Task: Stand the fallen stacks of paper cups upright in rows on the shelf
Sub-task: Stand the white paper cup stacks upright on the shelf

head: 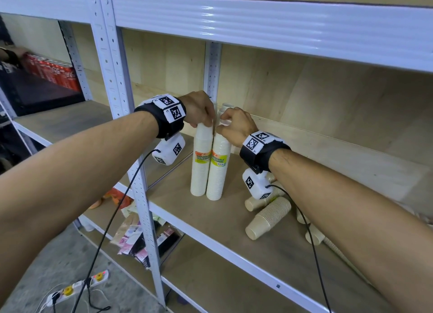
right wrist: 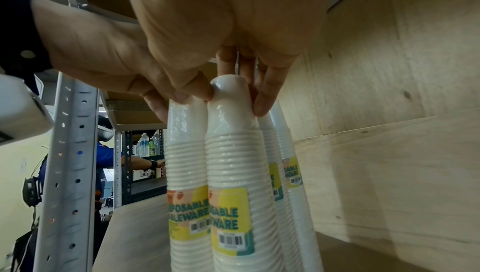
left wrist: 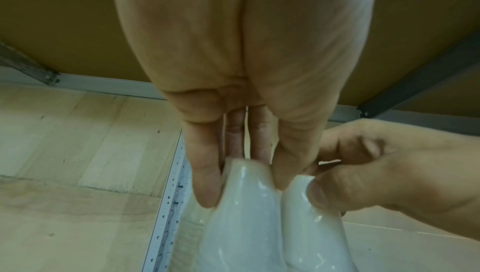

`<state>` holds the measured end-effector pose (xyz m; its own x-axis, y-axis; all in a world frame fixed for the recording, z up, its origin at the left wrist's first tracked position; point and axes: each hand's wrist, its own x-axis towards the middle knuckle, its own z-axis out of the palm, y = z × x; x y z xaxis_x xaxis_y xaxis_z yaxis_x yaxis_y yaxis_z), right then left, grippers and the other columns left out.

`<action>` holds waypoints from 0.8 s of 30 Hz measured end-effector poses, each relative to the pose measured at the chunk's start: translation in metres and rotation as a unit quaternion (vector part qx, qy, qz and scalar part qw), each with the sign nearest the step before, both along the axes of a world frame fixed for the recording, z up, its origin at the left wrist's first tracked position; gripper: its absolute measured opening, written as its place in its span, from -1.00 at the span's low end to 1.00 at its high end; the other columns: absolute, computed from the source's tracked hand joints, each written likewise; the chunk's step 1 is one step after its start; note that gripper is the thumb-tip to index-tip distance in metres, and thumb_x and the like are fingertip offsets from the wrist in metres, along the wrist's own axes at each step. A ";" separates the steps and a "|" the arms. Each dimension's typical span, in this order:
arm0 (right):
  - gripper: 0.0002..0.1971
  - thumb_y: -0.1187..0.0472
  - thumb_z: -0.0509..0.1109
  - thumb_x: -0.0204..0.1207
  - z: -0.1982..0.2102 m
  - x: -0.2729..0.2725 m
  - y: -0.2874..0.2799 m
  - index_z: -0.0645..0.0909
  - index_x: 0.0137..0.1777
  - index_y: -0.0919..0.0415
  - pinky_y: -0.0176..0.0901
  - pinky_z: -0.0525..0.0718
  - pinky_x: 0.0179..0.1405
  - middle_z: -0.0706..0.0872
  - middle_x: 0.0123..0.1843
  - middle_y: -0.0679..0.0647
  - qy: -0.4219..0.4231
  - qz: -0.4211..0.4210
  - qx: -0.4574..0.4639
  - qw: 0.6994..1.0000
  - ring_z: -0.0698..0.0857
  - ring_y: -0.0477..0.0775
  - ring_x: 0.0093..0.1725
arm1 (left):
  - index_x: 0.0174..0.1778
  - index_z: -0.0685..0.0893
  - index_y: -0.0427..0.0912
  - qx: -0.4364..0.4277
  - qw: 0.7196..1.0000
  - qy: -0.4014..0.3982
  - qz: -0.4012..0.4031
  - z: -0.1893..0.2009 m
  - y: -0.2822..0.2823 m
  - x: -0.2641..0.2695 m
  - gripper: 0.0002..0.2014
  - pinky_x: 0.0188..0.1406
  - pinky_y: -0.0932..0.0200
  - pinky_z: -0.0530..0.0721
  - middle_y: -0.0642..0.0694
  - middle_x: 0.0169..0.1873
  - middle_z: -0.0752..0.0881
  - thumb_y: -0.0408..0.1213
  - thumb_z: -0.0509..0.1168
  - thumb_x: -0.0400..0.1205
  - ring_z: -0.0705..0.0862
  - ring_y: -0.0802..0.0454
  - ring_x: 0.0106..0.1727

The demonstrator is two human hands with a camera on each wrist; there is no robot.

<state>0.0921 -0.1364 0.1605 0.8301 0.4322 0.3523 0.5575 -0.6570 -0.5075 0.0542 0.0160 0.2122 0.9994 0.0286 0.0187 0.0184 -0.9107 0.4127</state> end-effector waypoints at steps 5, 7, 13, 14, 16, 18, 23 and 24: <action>-0.66 0.12 0.46 0.48 0.001 0.000 0.000 0.67 0.22 0.20 -0.07 0.61 0.22 0.60 0.39 0.09 -0.002 0.004 0.001 1.000 0.62 0.12 0.30 | 0.23 0.74 -0.17 -0.001 1.000 -0.011 -0.010 -0.001 0.001 -0.001 -0.70 -0.38 0.32 0.63 -0.08 0.06 0.67 -0.35 0.43 0.57 0.65 0.16 -0.23; -0.66 0.11 0.46 0.48 0.001 0.000 0.000 0.67 0.23 0.20 -0.07 0.61 0.22 0.60 0.40 0.09 -0.002 0.006 -0.002 1.000 0.62 0.12 0.31 | 0.24 0.74 -0.15 0.003 1.000 -0.013 -0.011 -0.001 0.001 -0.001 -0.70 -0.36 0.31 0.64 -0.08 0.08 0.67 -0.34 0.42 0.58 0.65 0.14 -0.22; -0.67 0.17 0.43 0.52 0.009 -0.003 -0.004 0.67 0.27 0.19 -0.20 0.52 0.22 0.65 0.40 0.04 -0.008 0.050 -0.029 0.998 0.56 0.07 0.43 | 0.23 0.75 -0.10 0.018 0.998 -0.053 -0.011 0.010 -0.001 -0.009 -0.72 0.02 0.16 0.66 -0.02 0.06 0.71 -0.24 0.40 0.59 0.66 0.01 0.06; -0.66 0.18 0.42 0.52 0.011 -0.004 -0.005 0.67 0.29 0.16 -0.23 0.49 0.20 0.64 0.41 0.04 -0.014 0.056 -0.041 0.998 0.54 0.06 0.46 | 0.22 0.75 -0.09 0.016 0.997 -0.068 -0.012 0.014 -0.003 -0.010 -0.72 0.03 0.17 0.64 0.00 0.03 0.70 -0.22 0.40 0.59 0.65 0.02 0.07; -0.59 0.16 0.42 0.52 0.015 -0.004 -0.009 0.62 0.38 0.11 -0.21 0.51 0.18 0.62 0.42 0.06 -0.020 0.055 -0.056 0.997 0.57 0.09 0.41 | 0.21 0.75 -0.09 0.005 0.996 -0.092 -0.018 0.025 -0.008 -0.010 -0.73 0.07 0.19 0.61 -0.01 0.04 0.71 -0.18 0.40 0.61 0.65 0.03 0.08; -0.52 0.11 0.41 0.53 0.020 -0.004 -0.015 0.56 0.46 0.11 -0.18 0.54 0.13 0.62 0.39 0.09 -0.020 0.052 -0.055 0.997 0.63 0.12 0.32 | 0.20 0.75 -0.08 -0.007 0.993 -0.115 -0.025 0.036 -0.015 -0.010 -0.74 0.12 0.19 0.62 -0.01 0.04 0.73 -0.15 0.40 0.61 0.66 0.03 0.09; -0.45 0.00 0.43 0.53 0.028 0.004 -0.046 0.49 0.52 0.05 -0.19 0.56 0.16 0.59 0.40 0.10 -0.027 0.018 -0.069 0.997 0.64 0.11 0.30 | 0.18 0.77 -0.05 -0.033 0.985 -0.157 -0.059 0.054 -0.044 -0.007 -0.72 0.08 0.21 0.64 0.00 0.02 0.74 -0.09 0.43 0.57 0.68 0.06 0.03; -0.45 0.02 0.43 0.52 0.028 0.005 -0.055 0.49 0.52 0.05 -0.15 0.58 0.22 0.59 0.41 0.09 -0.024 0.009 -0.072 0.997 0.63 0.10 0.32 | 0.16 0.77 -0.02 -0.037 0.984 -0.160 -0.067 0.055 -0.052 -0.006 -0.73 0.07 0.21 0.64 0.01 0.01 0.74 -0.08 0.44 0.56 0.68 0.07 0.02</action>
